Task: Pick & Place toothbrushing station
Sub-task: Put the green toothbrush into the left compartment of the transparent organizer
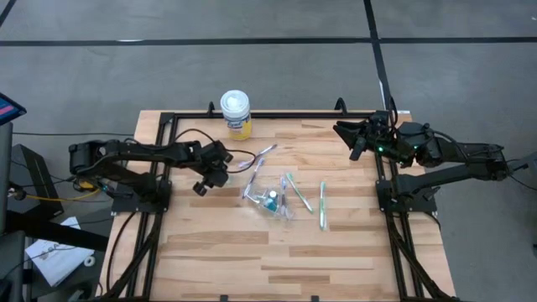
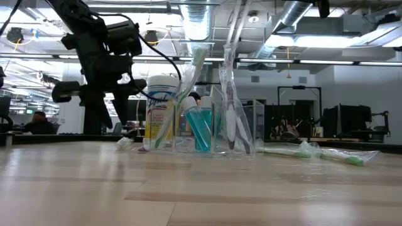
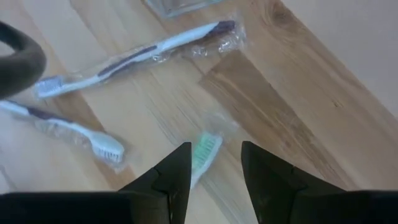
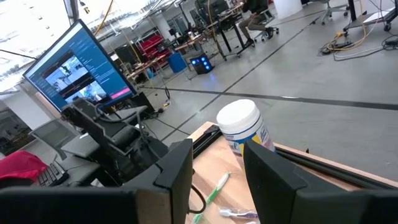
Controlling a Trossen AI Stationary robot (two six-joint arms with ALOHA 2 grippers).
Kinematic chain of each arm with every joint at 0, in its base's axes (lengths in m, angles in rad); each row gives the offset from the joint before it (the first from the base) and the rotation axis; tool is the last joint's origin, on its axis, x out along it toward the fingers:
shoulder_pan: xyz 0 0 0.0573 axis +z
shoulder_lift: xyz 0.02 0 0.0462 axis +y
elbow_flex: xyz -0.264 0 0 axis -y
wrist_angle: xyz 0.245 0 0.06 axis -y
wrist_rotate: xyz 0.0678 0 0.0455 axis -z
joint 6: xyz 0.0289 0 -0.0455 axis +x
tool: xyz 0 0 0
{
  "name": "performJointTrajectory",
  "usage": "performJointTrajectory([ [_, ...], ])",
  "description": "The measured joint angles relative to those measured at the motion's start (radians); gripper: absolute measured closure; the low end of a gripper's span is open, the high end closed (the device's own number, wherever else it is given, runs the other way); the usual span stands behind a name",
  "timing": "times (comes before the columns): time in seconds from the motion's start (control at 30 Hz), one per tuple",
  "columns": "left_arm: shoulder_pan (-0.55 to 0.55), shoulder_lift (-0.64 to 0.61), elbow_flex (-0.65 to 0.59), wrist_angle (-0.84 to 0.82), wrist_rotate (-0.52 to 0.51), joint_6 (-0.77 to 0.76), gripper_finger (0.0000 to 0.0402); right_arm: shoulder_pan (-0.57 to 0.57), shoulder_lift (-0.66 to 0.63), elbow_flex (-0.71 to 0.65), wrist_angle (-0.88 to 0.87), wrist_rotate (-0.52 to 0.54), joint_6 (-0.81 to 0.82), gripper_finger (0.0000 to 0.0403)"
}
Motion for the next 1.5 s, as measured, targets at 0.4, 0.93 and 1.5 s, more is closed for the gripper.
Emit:
performJointTrajectory([
  [0.4,0.001,0.207,0.006,0.11,-0.042,0.027,0.0269,0.003,0.0,0.0,0.005,-0.001,0.0,0.0269],
  [0.93,0.013,0.134,0.069,0.14,-0.096,-0.314,0.0398,0.0,0.0,0.0,-0.012,-0.001,-0.008,0.0269],
  [1.5,0.145,-0.249,0.114,0.776,0.175,-1.229,0.0401,0.0,0.0,0.0,-0.015,0.001,-0.01,0.0269],
])
